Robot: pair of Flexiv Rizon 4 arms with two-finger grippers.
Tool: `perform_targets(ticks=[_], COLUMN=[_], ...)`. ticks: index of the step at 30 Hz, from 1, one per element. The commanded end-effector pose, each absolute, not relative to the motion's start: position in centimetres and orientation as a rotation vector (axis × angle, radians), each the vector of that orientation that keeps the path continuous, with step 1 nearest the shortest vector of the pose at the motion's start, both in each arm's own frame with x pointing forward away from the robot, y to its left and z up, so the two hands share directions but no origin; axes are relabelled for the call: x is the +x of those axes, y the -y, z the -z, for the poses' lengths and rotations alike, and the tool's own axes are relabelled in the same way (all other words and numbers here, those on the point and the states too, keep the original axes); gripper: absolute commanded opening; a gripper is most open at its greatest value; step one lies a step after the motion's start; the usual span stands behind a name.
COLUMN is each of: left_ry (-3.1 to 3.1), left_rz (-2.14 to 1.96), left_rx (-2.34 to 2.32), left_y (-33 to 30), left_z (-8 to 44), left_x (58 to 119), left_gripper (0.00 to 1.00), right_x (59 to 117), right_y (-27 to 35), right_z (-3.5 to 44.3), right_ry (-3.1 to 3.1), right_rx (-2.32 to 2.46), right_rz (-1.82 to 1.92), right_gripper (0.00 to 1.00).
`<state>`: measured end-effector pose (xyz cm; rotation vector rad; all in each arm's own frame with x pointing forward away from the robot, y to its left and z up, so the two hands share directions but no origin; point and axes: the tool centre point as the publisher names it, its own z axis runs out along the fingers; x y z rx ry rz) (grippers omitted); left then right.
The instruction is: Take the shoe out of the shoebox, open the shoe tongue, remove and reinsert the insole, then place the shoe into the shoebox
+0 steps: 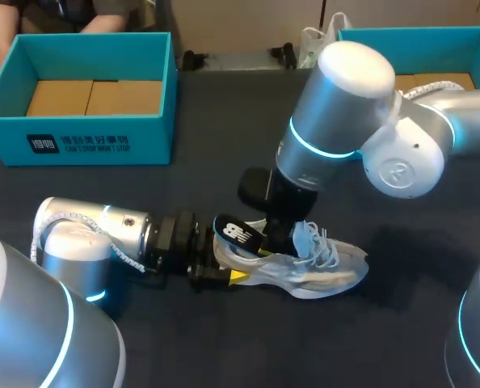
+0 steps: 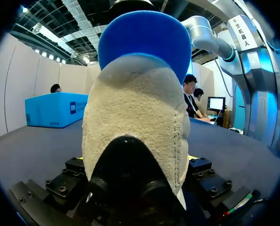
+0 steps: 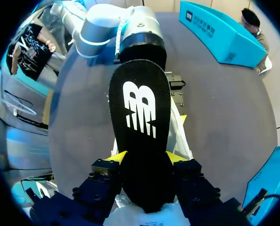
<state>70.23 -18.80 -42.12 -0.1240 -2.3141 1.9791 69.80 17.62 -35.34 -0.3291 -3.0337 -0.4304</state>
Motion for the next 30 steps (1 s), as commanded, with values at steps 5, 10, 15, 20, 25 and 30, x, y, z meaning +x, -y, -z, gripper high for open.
perform_targets(ticks=[5, 10, 15, 20, 25, 30], left_ry=[2.317, 2.317, 2.317, 2.317, 2.317, 2.317], left_rz=[-1.977, -1.977, -1.977, -1.977, -1.977, -1.977], left_rx=[-0.123, -0.123, -0.123, -0.123, -0.123, -0.123], left_y=[18.8, 18.8, 18.8, 18.8, 18.8, 18.8], left_z=[42.4, 42.4, 42.4, 42.4, 42.4, 42.4], left_x=[70.4, 70.4, 70.4, 70.4, 70.4, 70.4], left_gripper=[0.00, 0.00, 0.00, 0.00, 0.00, 0.00], right_x=[69.6, 69.9, 70.5, 70.8, 70.9, 71.2], right_y=[-17.3, -17.6, -18.3, -18.8, -19.0, -18.7], right_z=[33.2, 33.0, 33.9, 34.6, 34.8, 34.9], right_ry=[3.053, 3.042, 3.025, 2.996, 2.990, 2.989], right_rx=[-0.310, -0.277, -0.251, -0.195, -0.174, -0.181], right_rz=[0.426, 0.411, 0.406, 0.415, 0.399, 0.393], right_gripper=[0.48, 0.48, 0.49, 0.57, 0.60, 0.61])
